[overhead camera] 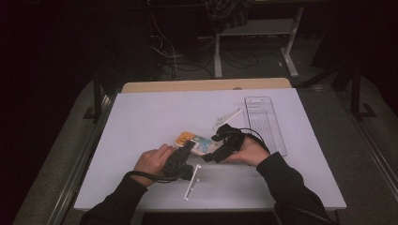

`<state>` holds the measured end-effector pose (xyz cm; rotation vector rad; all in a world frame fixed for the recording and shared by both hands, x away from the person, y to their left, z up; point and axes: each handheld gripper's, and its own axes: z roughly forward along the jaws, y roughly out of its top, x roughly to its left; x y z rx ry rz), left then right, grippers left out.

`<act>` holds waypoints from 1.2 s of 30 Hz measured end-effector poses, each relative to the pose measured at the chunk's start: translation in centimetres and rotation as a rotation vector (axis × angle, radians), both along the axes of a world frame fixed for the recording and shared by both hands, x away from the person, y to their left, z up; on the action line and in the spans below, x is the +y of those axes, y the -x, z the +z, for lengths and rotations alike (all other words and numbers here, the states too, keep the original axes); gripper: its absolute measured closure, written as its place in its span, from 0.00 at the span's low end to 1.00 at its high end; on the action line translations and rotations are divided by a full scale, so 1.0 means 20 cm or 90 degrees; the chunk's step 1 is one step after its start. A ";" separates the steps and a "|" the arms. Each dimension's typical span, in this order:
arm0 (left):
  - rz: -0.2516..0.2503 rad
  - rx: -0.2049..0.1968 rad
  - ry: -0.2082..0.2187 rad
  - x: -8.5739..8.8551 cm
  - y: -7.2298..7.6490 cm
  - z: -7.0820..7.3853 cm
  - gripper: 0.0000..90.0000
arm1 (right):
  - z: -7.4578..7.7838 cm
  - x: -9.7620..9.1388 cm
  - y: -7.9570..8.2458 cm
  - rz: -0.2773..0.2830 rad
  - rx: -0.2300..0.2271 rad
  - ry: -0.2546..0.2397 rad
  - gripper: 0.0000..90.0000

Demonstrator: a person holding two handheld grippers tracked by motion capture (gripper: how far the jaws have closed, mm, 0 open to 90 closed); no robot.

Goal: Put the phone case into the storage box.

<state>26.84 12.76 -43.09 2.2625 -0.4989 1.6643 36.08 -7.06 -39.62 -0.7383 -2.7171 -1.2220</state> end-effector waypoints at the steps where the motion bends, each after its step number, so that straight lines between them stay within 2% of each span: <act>1: 0.001 0.002 0.001 0.00 0.00 0.00 0.89 | 0.00 0.00 0.00 0.002 0.003 -0.006 0.04; 10: 0.027 0.023 0.013 0.02 -0.02 0.02 0.89 | 0.04 -0.02 0.01 -0.015 -0.024 -0.002 0.02; 25: 0.067 0.063 0.023 0.06 -0.05 0.04 0.89 | 0.06 -0.10 0.01 -0.030 -0.035 0.002 0.02; 33: 0.088 0.067 0.036 0.10 -0.06 0.06 0.89 | 0.05 -0.17 0.02 -0.045 -0.045 0.011 0.02; 36: 0.091 0.072 0.039 0.11 -0.07 0.06 0.89 | 0.04 -0.19 0.03 -0.051 -0.046 0.002 0.02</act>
